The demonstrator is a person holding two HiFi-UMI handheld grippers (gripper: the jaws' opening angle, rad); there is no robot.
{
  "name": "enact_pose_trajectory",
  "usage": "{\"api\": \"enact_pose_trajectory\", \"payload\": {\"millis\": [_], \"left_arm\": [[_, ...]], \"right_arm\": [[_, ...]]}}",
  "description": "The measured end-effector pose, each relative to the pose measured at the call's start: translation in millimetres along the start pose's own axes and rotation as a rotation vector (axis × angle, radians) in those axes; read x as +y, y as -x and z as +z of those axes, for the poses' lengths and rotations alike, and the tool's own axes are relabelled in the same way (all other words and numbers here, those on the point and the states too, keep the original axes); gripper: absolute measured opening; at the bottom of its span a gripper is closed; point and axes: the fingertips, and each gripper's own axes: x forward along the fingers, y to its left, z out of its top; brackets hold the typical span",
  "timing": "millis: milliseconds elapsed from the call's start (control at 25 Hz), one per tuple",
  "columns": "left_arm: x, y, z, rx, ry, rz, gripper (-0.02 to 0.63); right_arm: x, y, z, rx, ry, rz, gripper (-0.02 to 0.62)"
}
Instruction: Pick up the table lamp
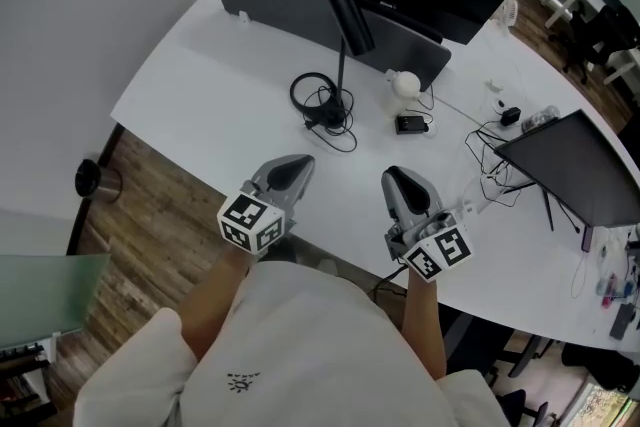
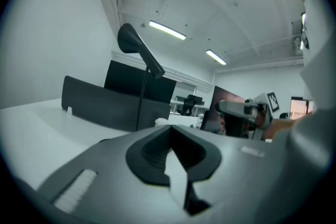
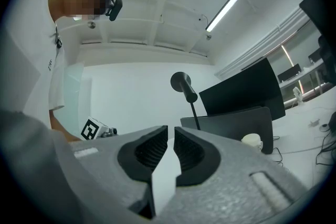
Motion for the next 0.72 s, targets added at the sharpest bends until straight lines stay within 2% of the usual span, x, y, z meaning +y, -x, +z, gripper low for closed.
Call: {"api": "enact_pose_trajectory", "payload": {"millis": [720], "left_arm": [[102,-93,3,0.066,-0.065,-0.180,-0.004]], "right_arm": [[-39,-116,1,0.056,0.118,-0.152,0.038]]}}
